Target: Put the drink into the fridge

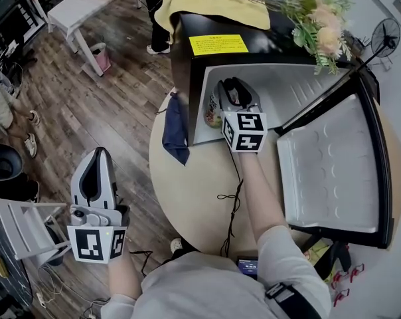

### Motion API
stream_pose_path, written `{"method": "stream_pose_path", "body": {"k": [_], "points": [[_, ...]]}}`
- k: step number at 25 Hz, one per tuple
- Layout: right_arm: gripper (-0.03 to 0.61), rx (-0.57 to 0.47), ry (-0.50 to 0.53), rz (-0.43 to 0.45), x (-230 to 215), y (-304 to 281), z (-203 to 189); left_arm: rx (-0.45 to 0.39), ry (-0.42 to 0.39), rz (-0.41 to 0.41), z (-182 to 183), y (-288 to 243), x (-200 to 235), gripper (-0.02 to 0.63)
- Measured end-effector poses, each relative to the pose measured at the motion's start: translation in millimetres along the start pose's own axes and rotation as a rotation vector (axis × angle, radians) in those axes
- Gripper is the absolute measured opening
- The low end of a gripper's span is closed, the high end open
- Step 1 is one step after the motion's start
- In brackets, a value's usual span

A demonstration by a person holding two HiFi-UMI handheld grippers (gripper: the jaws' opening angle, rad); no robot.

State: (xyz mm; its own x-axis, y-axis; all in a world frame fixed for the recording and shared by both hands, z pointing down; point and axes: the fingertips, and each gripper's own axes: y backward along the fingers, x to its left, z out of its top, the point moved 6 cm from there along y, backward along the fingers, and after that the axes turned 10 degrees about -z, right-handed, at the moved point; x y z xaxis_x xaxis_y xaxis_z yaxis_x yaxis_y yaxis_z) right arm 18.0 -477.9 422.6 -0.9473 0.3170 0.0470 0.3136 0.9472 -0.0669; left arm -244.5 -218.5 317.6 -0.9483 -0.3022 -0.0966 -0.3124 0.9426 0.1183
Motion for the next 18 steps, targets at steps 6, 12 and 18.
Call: {"method": "stream_pose_path", "body": {"k": [6,12,18], "points": [[0.158,-0.007,0.015,-0.005,2.9,1.4,0.3,0.002,0.002,0.001,-1.2,-0.1,-1.5,0.008],[0.163,0.013,0.015,0.003,4.6,6.0,-1.7,-0.007,0.004,-0.011,1.0,-1.6,-4.6,0.008],[0.166,0.016,0.019,0.017,7.9,13.9,4.1,-0.022,0.0,-0.03,7.7,-1.9,-7.4,0.008]]}}
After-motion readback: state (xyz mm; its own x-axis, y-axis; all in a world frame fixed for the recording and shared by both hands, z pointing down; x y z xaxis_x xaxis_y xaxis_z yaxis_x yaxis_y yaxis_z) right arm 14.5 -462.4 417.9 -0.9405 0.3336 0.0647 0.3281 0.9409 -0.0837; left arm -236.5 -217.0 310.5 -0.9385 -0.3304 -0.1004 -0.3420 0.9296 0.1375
